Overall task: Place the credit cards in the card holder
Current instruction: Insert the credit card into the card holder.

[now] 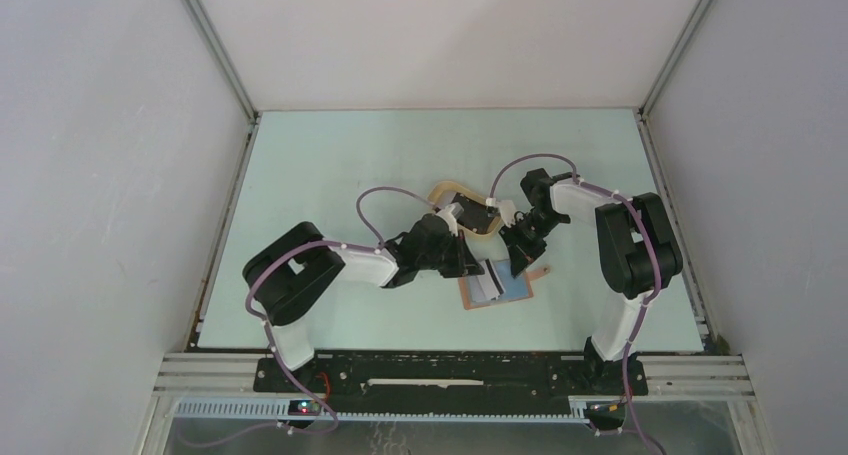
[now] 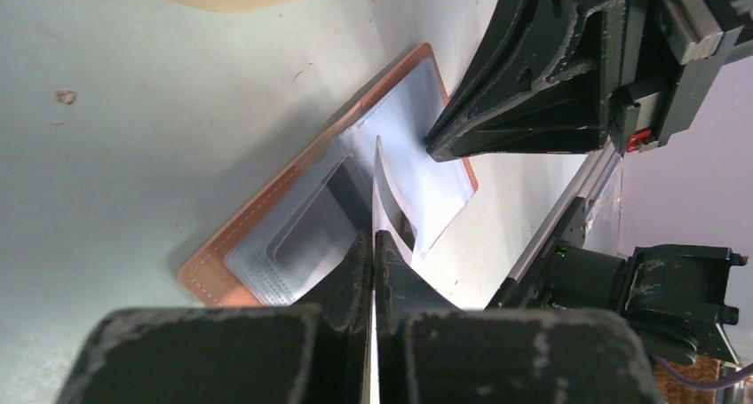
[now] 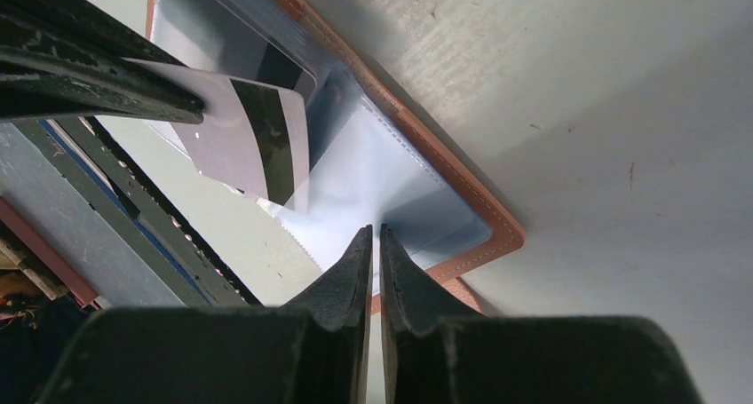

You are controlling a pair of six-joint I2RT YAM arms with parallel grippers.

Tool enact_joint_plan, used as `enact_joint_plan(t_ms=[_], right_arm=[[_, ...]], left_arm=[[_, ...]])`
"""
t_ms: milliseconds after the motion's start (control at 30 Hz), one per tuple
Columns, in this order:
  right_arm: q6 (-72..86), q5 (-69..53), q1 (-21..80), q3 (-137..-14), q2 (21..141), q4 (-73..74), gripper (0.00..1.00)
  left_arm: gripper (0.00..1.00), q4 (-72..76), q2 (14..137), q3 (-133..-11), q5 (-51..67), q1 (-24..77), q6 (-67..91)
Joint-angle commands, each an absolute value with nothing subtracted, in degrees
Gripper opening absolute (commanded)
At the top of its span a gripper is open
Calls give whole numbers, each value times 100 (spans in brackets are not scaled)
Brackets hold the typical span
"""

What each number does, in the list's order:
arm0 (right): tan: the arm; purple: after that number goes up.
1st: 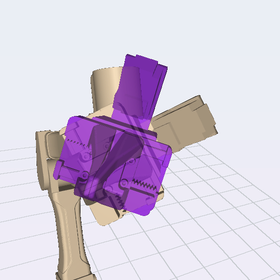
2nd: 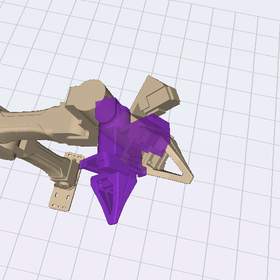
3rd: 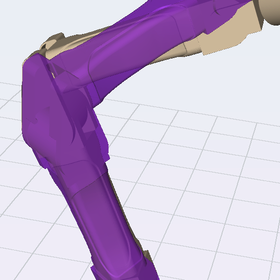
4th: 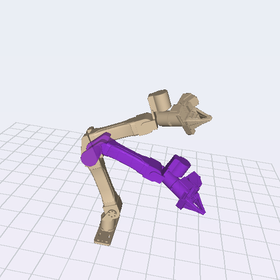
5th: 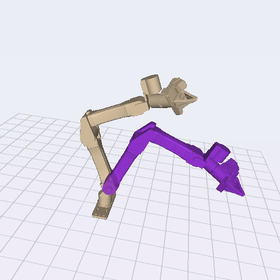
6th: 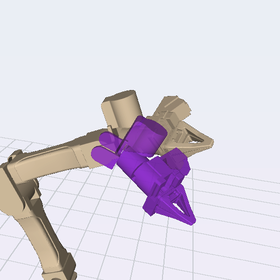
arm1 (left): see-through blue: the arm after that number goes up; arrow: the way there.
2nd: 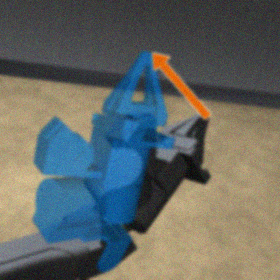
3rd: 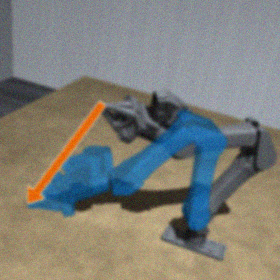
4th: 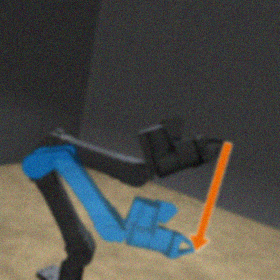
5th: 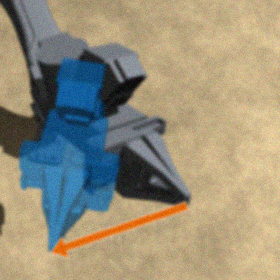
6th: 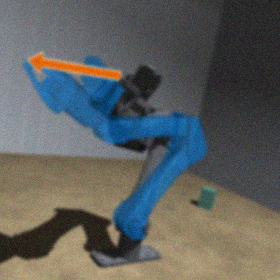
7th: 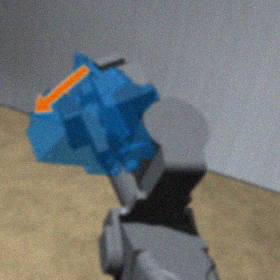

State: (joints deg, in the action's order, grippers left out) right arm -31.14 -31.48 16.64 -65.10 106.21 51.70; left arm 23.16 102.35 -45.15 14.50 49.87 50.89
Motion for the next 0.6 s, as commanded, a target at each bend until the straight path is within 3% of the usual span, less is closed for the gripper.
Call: enact_joint_plan(t_ms=[0,567], right_arm=[[-3077,-3041,1694,-6646,10626,5183,14],[-3148,-3306,1627,-6649,10362,5190,20]], left_arm=[[0,2605,10349,-4476,1338,5062,5211],[0,3105,10503,-4094,1413,5086,5677]])
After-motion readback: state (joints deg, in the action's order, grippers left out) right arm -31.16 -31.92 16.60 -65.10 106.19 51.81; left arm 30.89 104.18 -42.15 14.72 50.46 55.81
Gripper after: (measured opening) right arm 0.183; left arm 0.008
